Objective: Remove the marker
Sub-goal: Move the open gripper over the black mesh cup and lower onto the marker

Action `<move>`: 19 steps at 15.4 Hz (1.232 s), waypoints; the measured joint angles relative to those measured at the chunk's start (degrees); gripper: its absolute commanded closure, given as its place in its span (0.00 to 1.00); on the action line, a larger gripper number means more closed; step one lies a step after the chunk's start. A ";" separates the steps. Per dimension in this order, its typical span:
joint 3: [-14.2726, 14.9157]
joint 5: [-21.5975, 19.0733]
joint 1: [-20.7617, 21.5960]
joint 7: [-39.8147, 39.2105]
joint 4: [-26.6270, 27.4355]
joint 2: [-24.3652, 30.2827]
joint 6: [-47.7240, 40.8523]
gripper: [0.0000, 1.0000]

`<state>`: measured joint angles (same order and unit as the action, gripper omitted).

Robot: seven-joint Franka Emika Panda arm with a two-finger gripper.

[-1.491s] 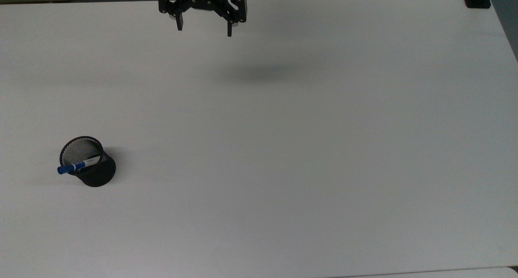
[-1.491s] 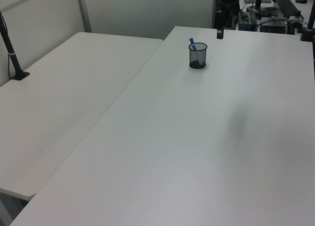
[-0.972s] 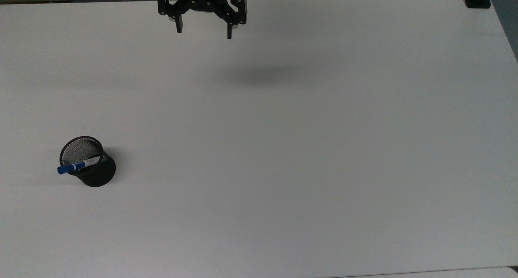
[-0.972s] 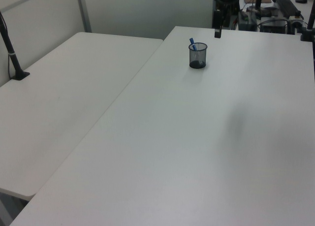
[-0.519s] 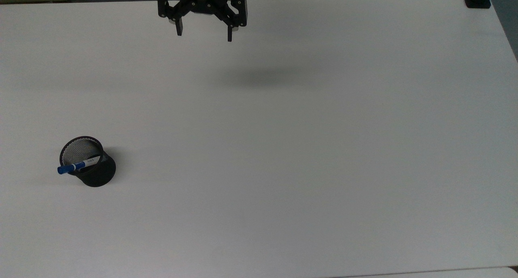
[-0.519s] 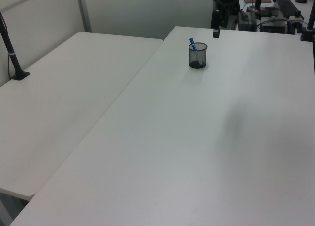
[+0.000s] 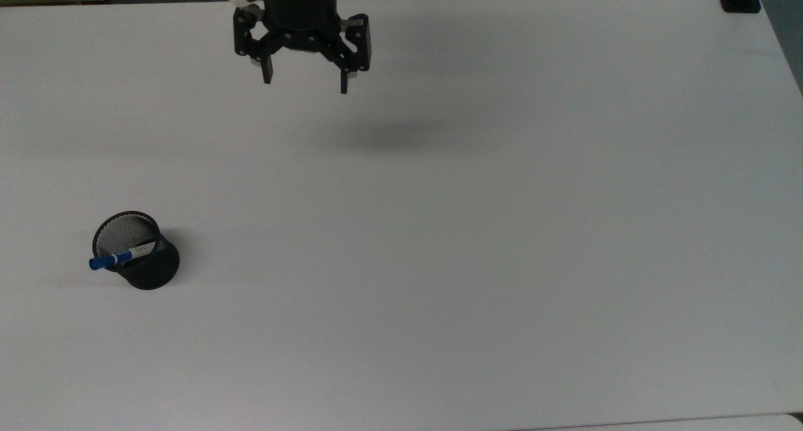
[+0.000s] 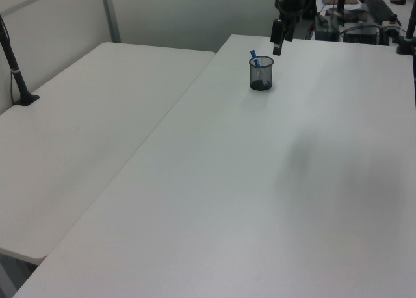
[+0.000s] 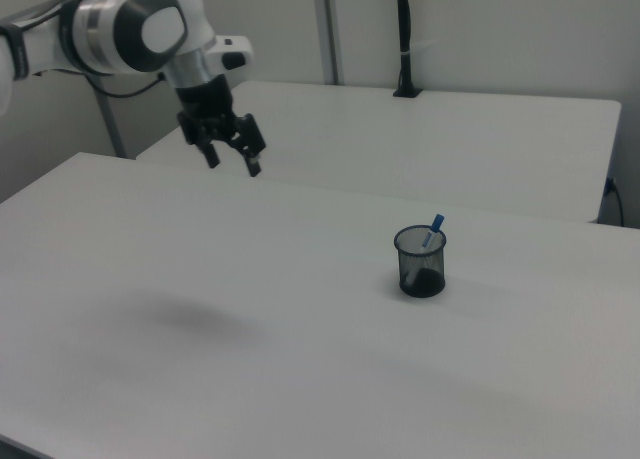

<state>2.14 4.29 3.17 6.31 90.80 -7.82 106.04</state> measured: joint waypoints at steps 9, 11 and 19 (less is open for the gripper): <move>0.65 0.00 -12.14 -0.48 0.19 -5.94 17.97 0.00; 0.88 0.00 -14.73 -0.48 0.22 -8.09 23.25 0.00; 3.36 -0.12 -19.39 1.94 0.49 -17.04 46.53 0.04</move>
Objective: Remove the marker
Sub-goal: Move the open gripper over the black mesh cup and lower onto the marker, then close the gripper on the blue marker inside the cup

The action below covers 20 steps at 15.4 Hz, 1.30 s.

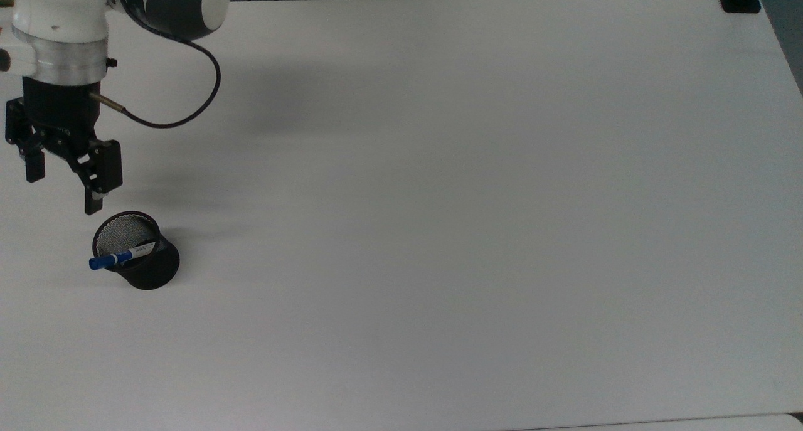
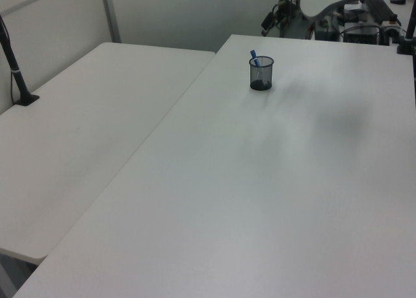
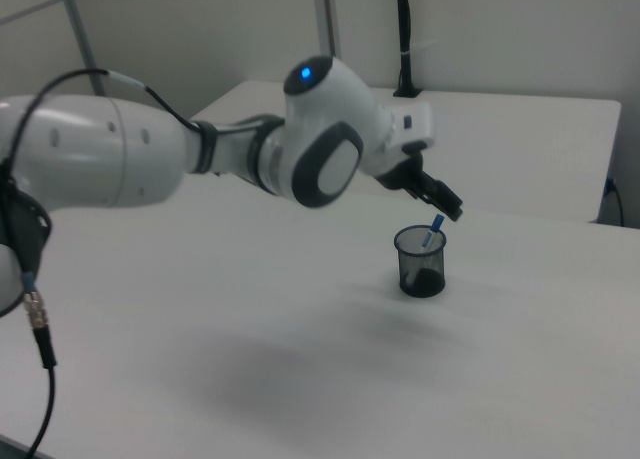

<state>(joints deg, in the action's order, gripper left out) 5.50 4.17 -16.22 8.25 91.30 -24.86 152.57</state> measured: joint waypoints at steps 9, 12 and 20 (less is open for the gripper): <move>-0.21 -1.75 0.34 3.46 0.01 -6.96 14.42 0.33; -0.38 -1.75 1.04 3.52 0.00 -8.58 16.93 0.41; -0.53 -1.75 2.37 3.52 -0.18 -9.84 17.44 0.91</move>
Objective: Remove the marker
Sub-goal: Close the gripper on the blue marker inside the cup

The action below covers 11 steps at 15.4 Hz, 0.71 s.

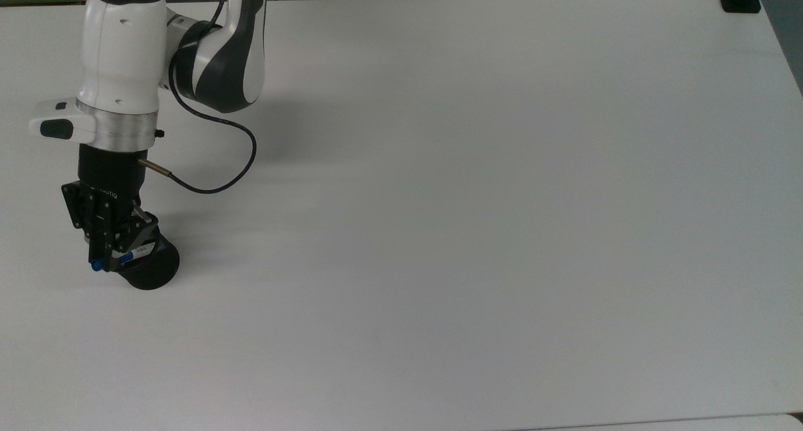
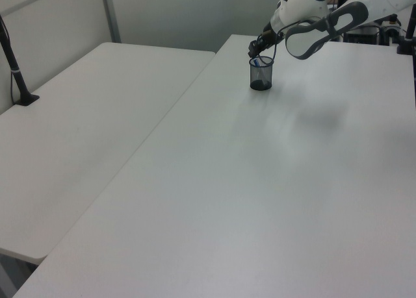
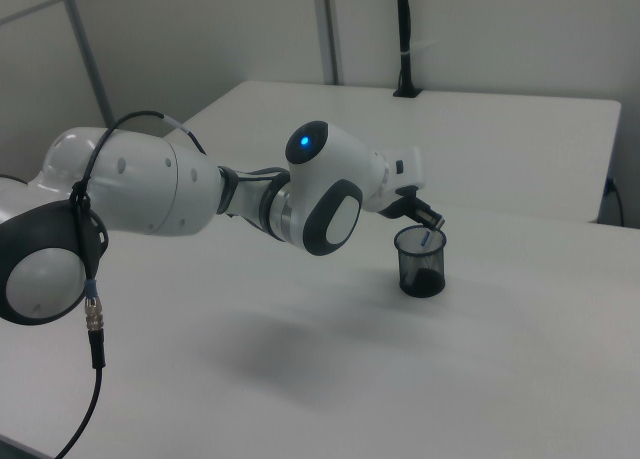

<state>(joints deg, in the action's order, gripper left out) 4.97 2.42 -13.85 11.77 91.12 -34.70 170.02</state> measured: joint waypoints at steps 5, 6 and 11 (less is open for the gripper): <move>0.00 0.01 0.00 -0.01 -0.08 -0.01 0.01 0.94; 0.00 0.01 -0.01 -0.01 -0.10 -0.01 0.01 0.94; 0.00 0.01 -0.15 -0.01 -1.49 0.12 0.40 0.94</move>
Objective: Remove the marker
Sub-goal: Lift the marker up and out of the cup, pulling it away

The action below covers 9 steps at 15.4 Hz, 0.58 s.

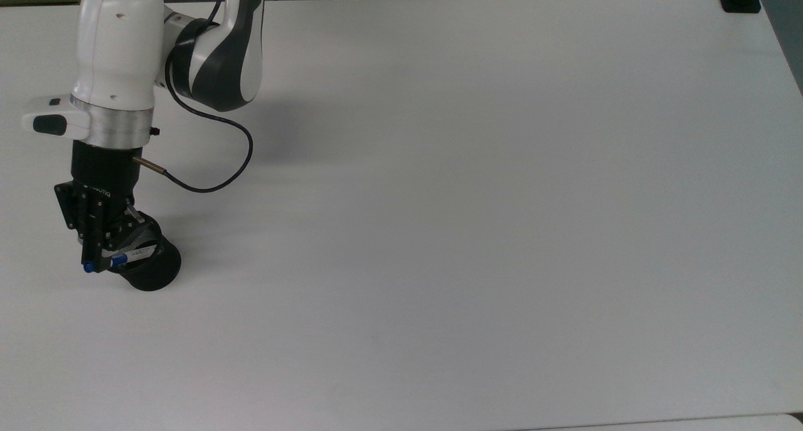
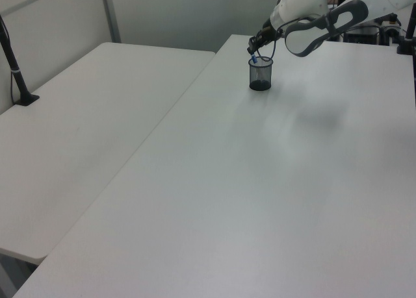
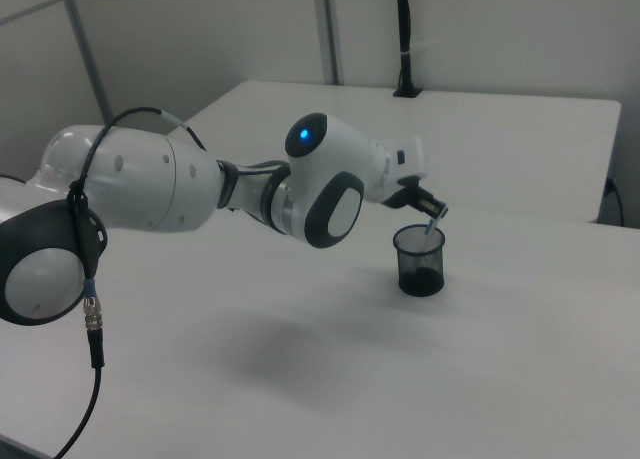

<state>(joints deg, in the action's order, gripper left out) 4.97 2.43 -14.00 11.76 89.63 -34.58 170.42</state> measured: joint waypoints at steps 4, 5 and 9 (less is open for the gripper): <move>0.01 -0.01 -0.12 0.00 -1.60 1.96 0.08 0.94; 0.01 -0.01 -0.09 0.02 -1.76 2.86 0.08 0.94; -1.35 -0.01 0.07 0.03 -1.77 7.11 -2.97 0.94</move>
<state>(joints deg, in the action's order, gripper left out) 3.62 2.42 -13.93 11.79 87.87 -27.47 167.45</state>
